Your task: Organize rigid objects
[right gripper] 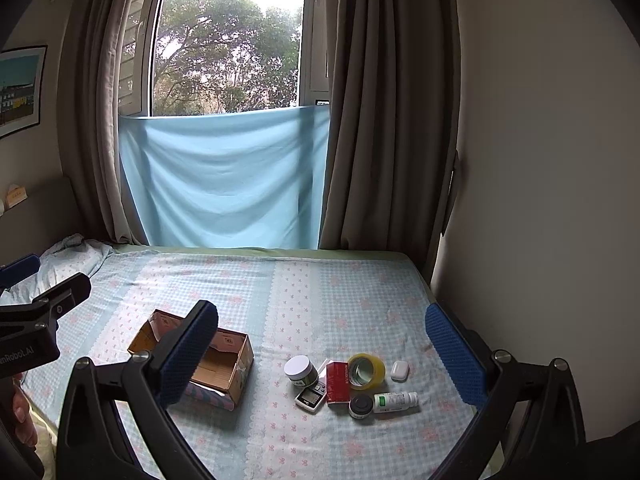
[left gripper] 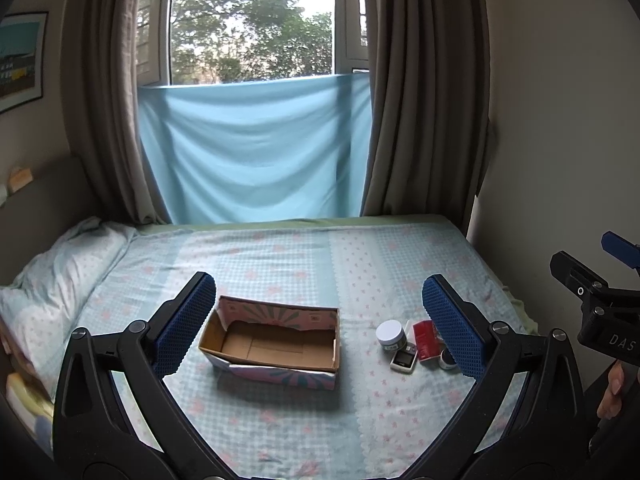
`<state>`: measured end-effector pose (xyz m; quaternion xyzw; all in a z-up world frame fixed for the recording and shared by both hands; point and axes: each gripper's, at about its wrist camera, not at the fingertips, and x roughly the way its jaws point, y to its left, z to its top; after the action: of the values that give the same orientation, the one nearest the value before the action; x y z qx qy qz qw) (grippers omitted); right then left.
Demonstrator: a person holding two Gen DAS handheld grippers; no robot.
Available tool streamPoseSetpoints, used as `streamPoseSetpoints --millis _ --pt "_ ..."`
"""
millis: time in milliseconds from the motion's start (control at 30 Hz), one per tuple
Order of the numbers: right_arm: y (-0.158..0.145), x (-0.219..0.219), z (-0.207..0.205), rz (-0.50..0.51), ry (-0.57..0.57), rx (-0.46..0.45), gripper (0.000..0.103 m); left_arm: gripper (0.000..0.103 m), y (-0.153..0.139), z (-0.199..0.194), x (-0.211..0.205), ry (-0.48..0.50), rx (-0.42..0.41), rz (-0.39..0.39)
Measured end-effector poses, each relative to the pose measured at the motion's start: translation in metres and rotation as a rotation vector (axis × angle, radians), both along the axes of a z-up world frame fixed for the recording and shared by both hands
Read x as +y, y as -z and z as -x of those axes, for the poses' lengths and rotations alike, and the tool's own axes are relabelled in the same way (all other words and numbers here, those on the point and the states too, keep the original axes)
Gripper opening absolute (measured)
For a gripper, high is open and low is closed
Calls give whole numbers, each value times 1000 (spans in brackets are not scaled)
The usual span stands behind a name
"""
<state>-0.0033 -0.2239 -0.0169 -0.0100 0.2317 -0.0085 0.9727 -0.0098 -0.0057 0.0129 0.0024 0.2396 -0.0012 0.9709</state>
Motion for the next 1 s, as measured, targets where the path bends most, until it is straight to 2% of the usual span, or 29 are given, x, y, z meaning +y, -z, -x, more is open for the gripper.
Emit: streamPoseSetpoints --millis 1000 --pt "0 -1 5 0 6 -24 103 103 -1 4 8 11 -2 36"
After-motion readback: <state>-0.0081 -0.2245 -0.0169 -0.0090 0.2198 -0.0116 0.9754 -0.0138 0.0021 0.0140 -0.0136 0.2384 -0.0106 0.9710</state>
